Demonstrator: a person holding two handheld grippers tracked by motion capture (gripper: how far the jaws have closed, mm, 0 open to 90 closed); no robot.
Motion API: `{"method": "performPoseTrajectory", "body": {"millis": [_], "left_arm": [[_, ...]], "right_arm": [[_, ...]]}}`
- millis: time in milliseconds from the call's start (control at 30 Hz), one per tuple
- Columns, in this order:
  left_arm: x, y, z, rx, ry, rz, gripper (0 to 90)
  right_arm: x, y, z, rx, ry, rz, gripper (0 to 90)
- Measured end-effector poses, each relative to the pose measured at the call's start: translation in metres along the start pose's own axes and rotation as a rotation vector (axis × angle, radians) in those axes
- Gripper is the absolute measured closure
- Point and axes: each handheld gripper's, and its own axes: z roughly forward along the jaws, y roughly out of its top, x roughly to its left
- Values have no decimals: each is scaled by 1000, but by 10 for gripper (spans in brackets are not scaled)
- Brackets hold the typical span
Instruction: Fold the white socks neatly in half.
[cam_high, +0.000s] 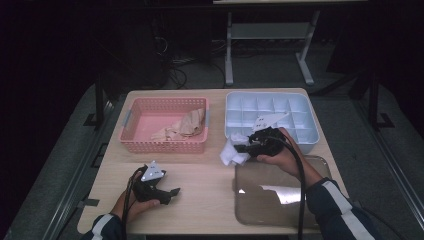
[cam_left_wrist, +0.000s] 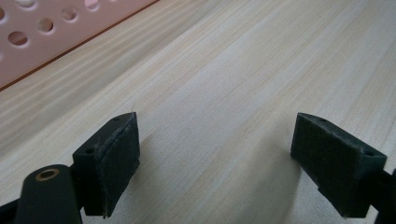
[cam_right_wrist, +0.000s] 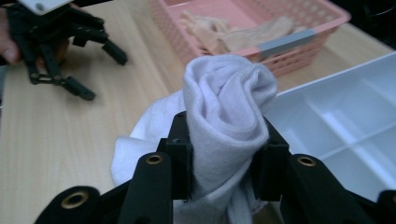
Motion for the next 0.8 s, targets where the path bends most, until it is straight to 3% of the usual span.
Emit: {"method": "performPoseTrajectory", "body": {"millis": [333, 667, 800], "left_arm": [[0, 0, 0, -2, 1, -2, 146], [0, 0, 0, -1, 1, 1, 146], [0, 0, 0, -1, 1, 0, 146]], "right_arm": [[-39, 7, -22, 16, -136, 46, 646], [-62, 9, -17, 136, -291, 42, 647], [-64, 12, -4, 216, -349, 1, 647]]}}
